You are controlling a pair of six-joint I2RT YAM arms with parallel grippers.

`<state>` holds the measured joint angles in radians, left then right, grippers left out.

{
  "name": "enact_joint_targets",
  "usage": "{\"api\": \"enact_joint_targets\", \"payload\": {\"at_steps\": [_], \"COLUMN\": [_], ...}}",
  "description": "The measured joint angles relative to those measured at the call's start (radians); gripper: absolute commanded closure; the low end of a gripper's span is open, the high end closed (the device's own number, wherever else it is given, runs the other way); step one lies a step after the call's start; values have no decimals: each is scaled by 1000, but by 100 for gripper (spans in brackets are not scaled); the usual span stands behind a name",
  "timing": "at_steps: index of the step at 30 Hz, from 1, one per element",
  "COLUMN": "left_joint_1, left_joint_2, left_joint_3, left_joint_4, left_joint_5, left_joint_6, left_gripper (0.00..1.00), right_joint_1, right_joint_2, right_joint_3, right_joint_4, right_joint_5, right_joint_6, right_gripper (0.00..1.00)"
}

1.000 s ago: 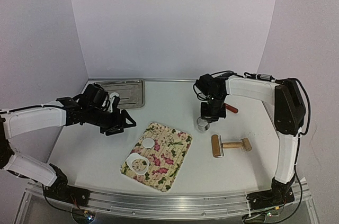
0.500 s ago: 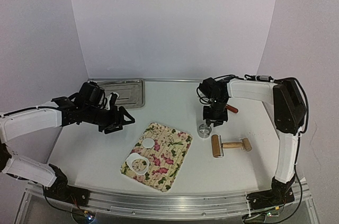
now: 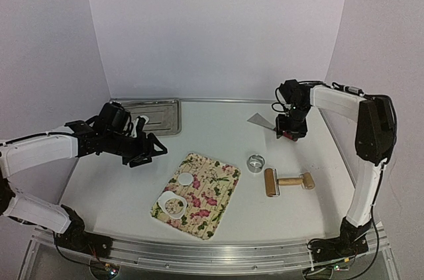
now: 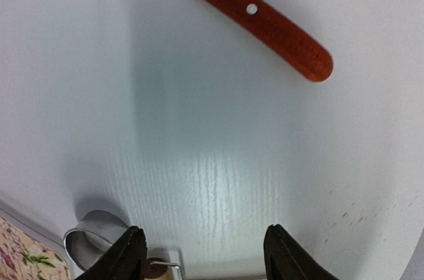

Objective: Roll out the dumpling wrappers from the dough

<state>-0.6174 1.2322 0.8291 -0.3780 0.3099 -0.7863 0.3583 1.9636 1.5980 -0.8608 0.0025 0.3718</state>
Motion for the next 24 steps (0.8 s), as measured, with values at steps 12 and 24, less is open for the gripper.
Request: {"api": "enact_joint_targets", "payload": {"at_steps": [12,24], "left_joint_1": [23,32], "left_joint_2": [15,14], "left_joint_3": [10,15], "left_joint_4": [0,-45], "left_joint_5": [-4,-15], "left_joint_6": [0,-2], "left_gripper": [1,1], "right_joint_1": [-176,-222], "right_joint_2": [186,313], "right_joint_3": [175,242], "right_joint_4": [9,6], "right_joint_5": [-20,-97], "right_joint_6": [-242,-390], "right_gripper": [22,30]}}
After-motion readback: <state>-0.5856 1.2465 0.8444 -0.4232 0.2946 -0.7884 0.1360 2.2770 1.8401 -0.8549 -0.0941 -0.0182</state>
